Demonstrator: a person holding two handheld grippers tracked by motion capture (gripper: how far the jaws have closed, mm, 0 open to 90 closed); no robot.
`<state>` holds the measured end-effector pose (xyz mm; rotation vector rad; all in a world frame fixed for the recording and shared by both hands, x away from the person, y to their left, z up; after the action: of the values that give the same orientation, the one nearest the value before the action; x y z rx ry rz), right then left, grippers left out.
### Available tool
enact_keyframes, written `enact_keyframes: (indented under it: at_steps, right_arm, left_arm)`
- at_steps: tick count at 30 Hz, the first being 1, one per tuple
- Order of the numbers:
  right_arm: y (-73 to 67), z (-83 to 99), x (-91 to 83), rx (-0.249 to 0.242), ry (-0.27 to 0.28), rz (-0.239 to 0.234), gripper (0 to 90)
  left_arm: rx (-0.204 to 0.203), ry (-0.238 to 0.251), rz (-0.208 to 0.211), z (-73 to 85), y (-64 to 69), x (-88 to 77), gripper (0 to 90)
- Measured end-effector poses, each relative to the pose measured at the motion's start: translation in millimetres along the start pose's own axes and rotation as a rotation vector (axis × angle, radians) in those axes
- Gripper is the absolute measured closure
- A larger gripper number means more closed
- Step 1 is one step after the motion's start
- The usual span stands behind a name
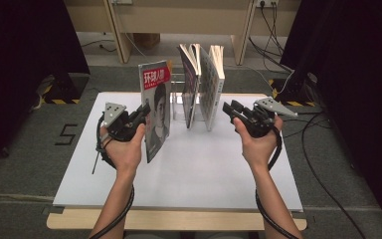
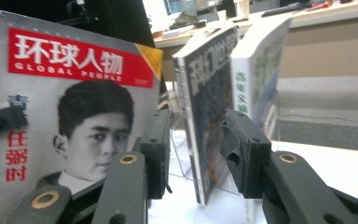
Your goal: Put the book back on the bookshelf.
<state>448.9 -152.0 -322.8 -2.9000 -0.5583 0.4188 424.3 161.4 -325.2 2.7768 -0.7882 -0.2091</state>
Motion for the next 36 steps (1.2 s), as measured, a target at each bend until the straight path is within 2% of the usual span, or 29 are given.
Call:
enact_keyframes:
  at_steps: [2,3,10,12,14,16,18,19,21,26,36]
  right_arm:
    - [3.2,1.5,-0.4,-0.005,-0.003,0.009,62.9]
    - [7.3,4.7,-2.6,-0.010,-0.004,0.034,62.9]
    - [16.4,20.0,-4.9,-0.008,-0.037,0.045,62.9]
    - [26.8,30.4,-7.6,0.001,-0.053,0.064,62.9]
    - [29.8,33.1,-8.2,-0.003,-0.056,0.071,62.9]
    - [40.9,44.6,-11.1,0.006,-0.071,0.094,62.9]
    - [44.6,48.2,-12.0,0.005,-0.074,0.103,62.9]
    - [52.3,56.2,-14.2,0.021,-0.082,0.118,62.8]
    - [57.9,62.0,-14.0,0.017,-0.095,0.133,62.8]
    - [66.9,70.5,-15.2,0.025,-0.112,0.153,62.8]
    - [77.1,75.4,-25.1,0.029,-0.094,0.192,61.9]
  left_arm:
    - [-0.002,0.001,0.001,-0.8,-1.8,0.2,86.8]
    - [-0.002,0.004,0.005,-1.1,-2.8,0.6,86.8]
    - [0.011,0.030,0.010,-3.9,-4.1,-0.3,86.8]
    - [0.012,0.044,0.010,-6.9,-4.8,-1.7,86.8]
    - [0.012,0.049,0.009,-8.1,-5.3,-2.2,86.8]
    - [0.013,0.063,0.006,-11.6,-7.4,-2.0,86.8]
    - [0.013,0.065,0.006,-12.6,-7.9,-1.1,86.8]
    - [0.017,0.064,0.006,-13.8,-8.5,0.1,86.8]
    - [0.019,0.065,0.003,-16.5,-10.2,3.5,86.8]
    - [0.030,0.074,-0.002,-21.9,-13.6,7.6,86.8]
    - [0.038,0.097,-0.005,-31.8,-18.7,15.4,86.8]
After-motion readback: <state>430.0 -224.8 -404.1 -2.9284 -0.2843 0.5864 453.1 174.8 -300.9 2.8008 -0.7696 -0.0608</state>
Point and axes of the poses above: each handheld gripper's, and its own axes: x roughly forward along the jaws, z roughly out of its underside, y roughly to its right, the point moved 4 cm from there along x, roughly forward along the jaws, and after that the axes turned 12 degrees about z, right-handed, at the moved point
